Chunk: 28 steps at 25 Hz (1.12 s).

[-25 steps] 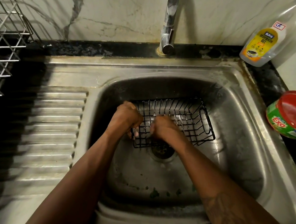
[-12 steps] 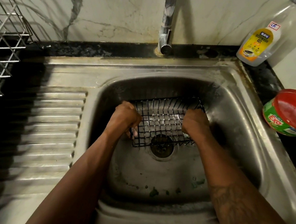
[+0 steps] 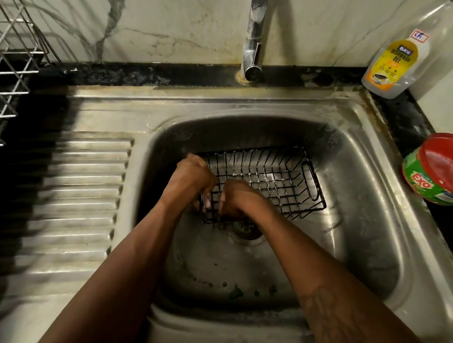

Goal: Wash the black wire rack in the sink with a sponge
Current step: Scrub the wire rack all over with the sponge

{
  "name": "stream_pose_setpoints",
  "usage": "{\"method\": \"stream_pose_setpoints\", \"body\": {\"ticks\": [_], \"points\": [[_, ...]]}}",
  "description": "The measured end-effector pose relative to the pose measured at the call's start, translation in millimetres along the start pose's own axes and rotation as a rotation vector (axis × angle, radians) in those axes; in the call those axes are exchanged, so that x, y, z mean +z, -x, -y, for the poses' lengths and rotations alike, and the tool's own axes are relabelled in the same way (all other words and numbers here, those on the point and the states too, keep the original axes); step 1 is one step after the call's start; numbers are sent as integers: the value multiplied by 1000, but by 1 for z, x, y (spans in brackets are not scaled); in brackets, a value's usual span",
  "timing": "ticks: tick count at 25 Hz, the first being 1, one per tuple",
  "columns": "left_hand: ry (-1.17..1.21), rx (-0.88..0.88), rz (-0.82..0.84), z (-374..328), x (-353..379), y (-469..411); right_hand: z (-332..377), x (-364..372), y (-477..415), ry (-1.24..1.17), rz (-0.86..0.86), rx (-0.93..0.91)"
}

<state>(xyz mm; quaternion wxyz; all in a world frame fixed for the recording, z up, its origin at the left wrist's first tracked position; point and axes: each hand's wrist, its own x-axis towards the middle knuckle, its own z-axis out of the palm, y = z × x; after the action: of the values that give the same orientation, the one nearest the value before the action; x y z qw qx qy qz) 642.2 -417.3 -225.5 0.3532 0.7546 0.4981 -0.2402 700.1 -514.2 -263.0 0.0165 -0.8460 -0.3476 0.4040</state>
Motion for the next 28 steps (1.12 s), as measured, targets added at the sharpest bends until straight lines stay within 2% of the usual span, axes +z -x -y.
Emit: {"method": "stream_pose_setpoints", "body": {"ticks": [2,5,9,14,16,19,21,24,26,28], "points": [[19,-33,77,0,-1,1,-22,-8,-4,50,-57,110],[41,-12,69,1,-3,0,-59,-27,5,212,-206,232],[-24,-23,48,1,0,-3,-81,-40,7,284,-413,377],[-133,49,-22,4,2,-2,-71,-36,0,280,-749,337],[-117,55,-27,8,3,1,-75,-31,-6,179,-815,295],[2,141,-148,14,5,6,-78,-24,-10,7,-864,287],[55,123,-122,13,8,4,-66,-14,-11,-72,-830,212],[151,61,48,3,13,1,-17,12,-12,-145,-679,-124],[154,58,9,-2,13,0,3,22,-16,-247,-589,-348],[168,44,75,0,16,-1,-3,20,-27,-185,-576,-403]]}}
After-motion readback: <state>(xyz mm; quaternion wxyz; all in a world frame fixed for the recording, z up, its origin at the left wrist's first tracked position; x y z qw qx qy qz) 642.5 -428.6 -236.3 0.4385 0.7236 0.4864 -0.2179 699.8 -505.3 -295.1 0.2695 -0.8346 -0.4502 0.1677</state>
